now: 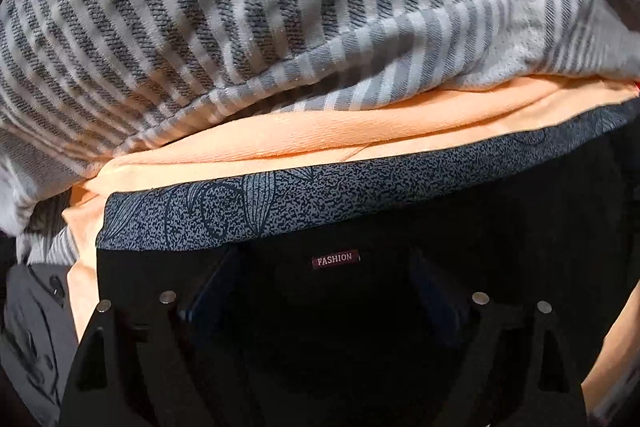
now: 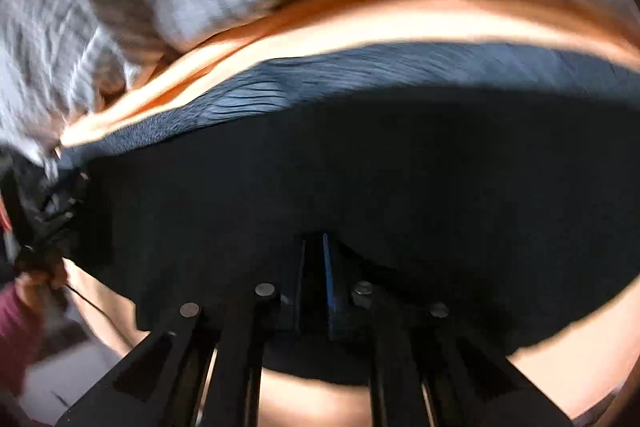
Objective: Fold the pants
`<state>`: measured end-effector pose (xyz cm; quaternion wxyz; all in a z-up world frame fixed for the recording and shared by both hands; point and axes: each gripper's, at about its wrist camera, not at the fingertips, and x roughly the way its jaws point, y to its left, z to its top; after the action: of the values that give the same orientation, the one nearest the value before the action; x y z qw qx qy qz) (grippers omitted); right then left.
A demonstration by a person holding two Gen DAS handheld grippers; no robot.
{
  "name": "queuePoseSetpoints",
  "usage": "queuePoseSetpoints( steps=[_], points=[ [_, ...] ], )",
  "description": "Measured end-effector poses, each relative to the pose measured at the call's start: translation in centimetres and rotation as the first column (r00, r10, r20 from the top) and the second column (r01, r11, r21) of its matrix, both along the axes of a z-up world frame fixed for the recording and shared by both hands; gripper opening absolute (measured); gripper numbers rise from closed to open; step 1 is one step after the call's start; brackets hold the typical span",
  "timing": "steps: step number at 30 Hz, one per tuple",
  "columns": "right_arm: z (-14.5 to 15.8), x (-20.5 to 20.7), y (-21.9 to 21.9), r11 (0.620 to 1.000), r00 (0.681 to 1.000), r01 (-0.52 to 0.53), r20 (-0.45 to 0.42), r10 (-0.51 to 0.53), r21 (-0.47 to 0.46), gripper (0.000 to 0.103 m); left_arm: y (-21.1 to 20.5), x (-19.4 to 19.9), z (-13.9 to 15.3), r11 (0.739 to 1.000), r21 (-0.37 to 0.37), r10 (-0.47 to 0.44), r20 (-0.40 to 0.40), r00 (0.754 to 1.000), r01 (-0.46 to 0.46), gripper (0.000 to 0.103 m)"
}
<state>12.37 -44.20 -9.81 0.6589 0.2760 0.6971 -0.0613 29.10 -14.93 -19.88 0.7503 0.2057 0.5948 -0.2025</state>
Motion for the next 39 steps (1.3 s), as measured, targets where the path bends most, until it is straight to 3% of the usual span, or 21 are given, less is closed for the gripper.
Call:
queuePoseSetpoints(
  steps=[3,5,8,12,13,14,18,21,24,25,27,28,29,30,31,33,36,39],
  points=[
    [2.5,0.1,-1.0,0.997,0.993,0.071,0.089,-0.073,0.023,0.013,-2.3,1.1,2.6,1.0,-0.001,0.026,0.022,0.999,-0.026,0.088],
    [3.7,2.0,-0.2,0.999,0.986,0.03,0.162,-0.027,-0.013,0.013,-4.0,1.1,3.4,0.999,-0.039,0.019,0.029,0.999,-0.018,0.088],
    [2.6,5.8,1.5,0.999,0.984,-0.023,0.178,0.031,-0.047,0.013,-7.4,1.1,3.3,0.997,-0.071,0.01,0.018,1.0,-0.009,0.088],
    [-0.7,8.7,2.7,0.995,0.99,-0.041,0.133,0.052,-0.086,0.013,-10.3,1.0,0.5,0.999,0.048,-0.011,0.044,0.999,0.009,0.088],
    [-1.4,9.0,2.5,0.989,0.992,-0.047,0.108,0.062,-0.14,0.011,-10.2,0.9,-0.4,0.998,0.062,-0.017,0.054,0.998,0.013,0.089],
    [-1.8,9.0,2.0,0.982,0.993,-0.036,0.101,0.055,-0.185,0.004,-9.9,0.9,-0.6,0.999,0.03,-0.018,0.069,0.997,0.016,0.092],
    [-0.9,6.4,-3.8,0.949,0.981,0.175,0.13,-0.145,-0.263,0.004,-9.8,1.2,-0.6,0.999,0.037,-0.037,0.072,0.997,0.034,0.093],
    [0.9,3.4,-6.8,0.939,0.951,0.293,0.158,-0.267,-0.181,0.011,-9.3,2.7,1.0,0.999,0.051,0.008,0.061,0.998,-0.011,0.092],
    [3.4,0.3,-5.6,0.952,0.938,0.303,0.197,-0.287,-0.056,0.02,-8.9,2.3,3.1,0.999,0.016,0.038,0.069,0.997,-0.039,0.092],
    [3.9,-0.8,-4.1,0.956,0.933,0.294,0.212,-0.292,0.025,0.024,-9.0,2.1,3.4,0.999,0.015,0.038,0.068,0.997,-0.039,0.092],
    [3.7,-2.5,-0.7,0.952,0.937,0.24,0.212,-0.278,0.189,0.043,-8.9,1.0,3.2,0.999,0.044,0.022,0.07,0.997,-0.025,0.092],
    [3.1,-3.1,1.5,0.94,0.944,0.207,0.199,-0.265,0.272,0.049,-9.1,0.1,2.5,0.996,0.088,0.006,0.073,0.997,-0.012,0.092],
    [2.4,-3.9,3.9,0.925,0.951,0.178,0.181,-0.249,0.337,0.049,-9.0,-0.3,1.6,0.992,0.123,-0.006,0.067,0.998,-0.002,0.093],
    [1.3,-4.5,6.4,0.908,0.961,0.146,0.161,-0.225,0.393,0.049,-8.7,-0.3,0.9,0.994,0.114,-0.008,0.068,0.998,0.0,0.096],
    [0.3,-4.9,9.1,0.899,0.971,0.102,0.155,-0.184,0.426,0.049,-8.2,-0.1,0.8,0.996,0.081,0.021,0.089,0.996,-0.028,0.103],
    [-1.2,-4.8,12.6,0.901,0.978,0.034,0.171,-0.119,0.432,0.049,-7.5,1.0,0.5,0.995,0.028,0.091,0.031,0.995,-0.092,0.103],
    [-2.5,-4.4,15.0,0.878,0.97,0.036,0.196,-0.146,0.478,0.049,-7.9,1.2,0.5,0.996,0.038,0.084,0.037,0.996,-0.085,0.103],
    [-2.3,-4.0,15.0,0.879,0.962,0.04,0.219,-0.162,0.475,0.049,-8.0,1.2,1.6,0.994,0.058,0.089,0.032,0.995,-0.091,0.103]
  ],
)
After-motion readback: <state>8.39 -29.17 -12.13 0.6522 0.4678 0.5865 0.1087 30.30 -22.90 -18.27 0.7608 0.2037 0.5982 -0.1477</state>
